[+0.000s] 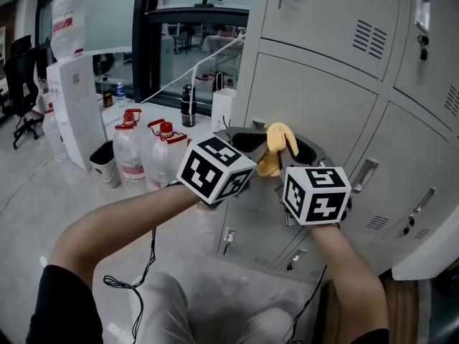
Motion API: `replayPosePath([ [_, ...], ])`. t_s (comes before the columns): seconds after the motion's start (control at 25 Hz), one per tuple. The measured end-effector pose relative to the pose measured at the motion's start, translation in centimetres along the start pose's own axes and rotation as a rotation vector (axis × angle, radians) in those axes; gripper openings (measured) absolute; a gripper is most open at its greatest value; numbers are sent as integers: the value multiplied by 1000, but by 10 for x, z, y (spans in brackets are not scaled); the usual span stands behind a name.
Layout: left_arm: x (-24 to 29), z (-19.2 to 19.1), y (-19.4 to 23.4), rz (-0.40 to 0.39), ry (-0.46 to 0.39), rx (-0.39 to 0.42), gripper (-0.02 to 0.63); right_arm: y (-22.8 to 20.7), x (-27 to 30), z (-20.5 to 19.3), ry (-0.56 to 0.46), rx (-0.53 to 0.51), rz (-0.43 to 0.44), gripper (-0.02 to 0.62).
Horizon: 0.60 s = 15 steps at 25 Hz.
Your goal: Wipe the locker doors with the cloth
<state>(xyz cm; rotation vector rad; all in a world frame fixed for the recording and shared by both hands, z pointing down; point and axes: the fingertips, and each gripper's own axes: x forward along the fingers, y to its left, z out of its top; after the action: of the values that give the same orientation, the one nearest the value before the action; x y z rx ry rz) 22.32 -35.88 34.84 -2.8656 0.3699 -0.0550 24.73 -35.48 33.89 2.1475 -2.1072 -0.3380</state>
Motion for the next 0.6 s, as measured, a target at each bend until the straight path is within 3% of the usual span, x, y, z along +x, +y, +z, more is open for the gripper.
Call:
replayPosePath([
  [0.32,-32,-37,37,46,33,-31,18,48,34,-17,20,-24,64,63],
  [0.6,-35,-57,47,60,52,-52,20,60,45,-28,23,-106,40,63],
])
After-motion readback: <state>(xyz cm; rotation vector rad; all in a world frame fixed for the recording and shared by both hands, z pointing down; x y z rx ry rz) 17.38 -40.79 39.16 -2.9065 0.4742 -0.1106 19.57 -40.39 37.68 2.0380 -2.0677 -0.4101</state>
